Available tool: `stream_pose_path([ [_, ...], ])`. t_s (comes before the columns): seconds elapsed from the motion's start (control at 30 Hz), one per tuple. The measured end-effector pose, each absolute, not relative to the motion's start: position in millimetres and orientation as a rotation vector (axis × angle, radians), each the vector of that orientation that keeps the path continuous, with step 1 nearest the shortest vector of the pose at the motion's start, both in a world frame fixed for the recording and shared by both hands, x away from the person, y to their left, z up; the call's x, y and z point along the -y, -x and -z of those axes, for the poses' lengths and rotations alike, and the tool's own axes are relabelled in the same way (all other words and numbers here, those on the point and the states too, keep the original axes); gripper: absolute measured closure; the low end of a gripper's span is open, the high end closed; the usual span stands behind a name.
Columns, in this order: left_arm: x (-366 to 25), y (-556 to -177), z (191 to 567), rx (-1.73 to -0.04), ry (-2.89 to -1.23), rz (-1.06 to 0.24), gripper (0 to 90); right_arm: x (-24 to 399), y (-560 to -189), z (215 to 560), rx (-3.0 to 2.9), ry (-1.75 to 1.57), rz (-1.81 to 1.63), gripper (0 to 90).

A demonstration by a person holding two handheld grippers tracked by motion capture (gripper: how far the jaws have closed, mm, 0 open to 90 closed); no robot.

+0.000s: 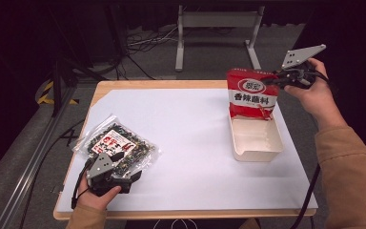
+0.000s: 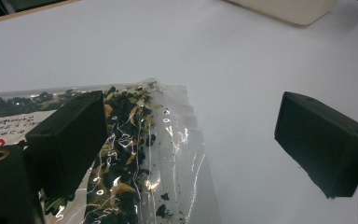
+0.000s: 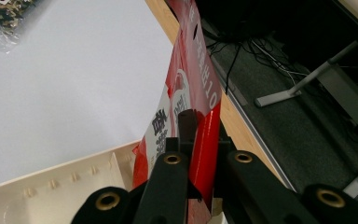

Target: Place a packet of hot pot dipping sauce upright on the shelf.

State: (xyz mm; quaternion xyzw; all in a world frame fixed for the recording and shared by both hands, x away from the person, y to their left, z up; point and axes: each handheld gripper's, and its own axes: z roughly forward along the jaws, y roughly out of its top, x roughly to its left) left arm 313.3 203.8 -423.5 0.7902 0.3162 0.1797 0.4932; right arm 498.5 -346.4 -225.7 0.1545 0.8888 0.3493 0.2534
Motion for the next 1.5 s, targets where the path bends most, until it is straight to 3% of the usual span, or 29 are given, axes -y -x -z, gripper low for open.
stream_pose_path([
  [0.43, -203.1, -313.6, 423.4, -0.769, -1.909, -0.432, 9.7, 339.9, -500.5, 240.7, -2.437, -0.423, -0.990, 88.4],
  [1.27, -203.0, -316.9, 421.2, -0.776, -1.898, -0.427, 9.0, 368.5, -500.0, 277.3, -2.407, -0.794, -1.007, 88.4],
  [1.5, -205.4, -317.7, 416.5, -0.811, -1.881, -0.432, 6.4, 369.8, -497.8, 279.8, -2.368, -0.818, -1.043, 83.0],
])
